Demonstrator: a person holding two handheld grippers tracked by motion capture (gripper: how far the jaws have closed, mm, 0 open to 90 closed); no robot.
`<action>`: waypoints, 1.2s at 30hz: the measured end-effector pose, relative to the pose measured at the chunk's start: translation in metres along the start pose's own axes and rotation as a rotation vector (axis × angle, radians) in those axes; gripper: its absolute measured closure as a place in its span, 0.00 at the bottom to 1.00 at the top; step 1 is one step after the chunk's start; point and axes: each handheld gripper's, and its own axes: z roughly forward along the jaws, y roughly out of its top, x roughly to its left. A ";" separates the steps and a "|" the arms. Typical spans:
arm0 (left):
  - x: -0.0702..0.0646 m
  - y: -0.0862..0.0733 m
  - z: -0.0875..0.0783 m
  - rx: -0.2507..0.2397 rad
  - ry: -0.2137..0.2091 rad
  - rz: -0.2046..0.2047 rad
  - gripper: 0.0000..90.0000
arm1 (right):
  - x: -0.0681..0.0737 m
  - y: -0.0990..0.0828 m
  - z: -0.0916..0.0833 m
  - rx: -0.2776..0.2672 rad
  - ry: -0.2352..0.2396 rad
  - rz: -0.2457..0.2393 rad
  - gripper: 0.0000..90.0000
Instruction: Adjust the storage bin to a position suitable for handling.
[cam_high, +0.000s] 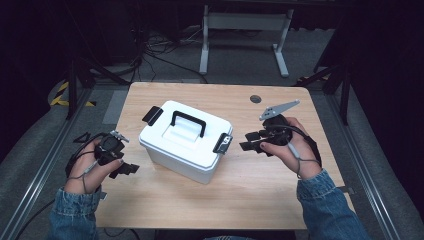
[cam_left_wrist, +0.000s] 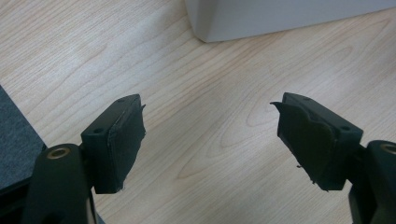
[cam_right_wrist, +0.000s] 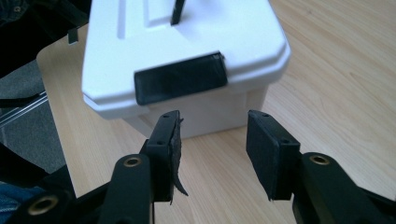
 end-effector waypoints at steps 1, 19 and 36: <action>0.000 0.000 0.000 0.000 0.000 -0.001 0.26 | 0.002 0.005 0.001 -0.002 0.001 -0.010 0.62; 0.001 0.000 0.002 0.000 0.012 -0.008 0.26 | 0.011 0.057 0.045 -0.003 0.062 -0.018 0.62; 0.003 0.008 0.003 -0.008 0.011 0.003 0.26 | 0.011 0.077 0.080 0.023 0.057 -0.016 0.62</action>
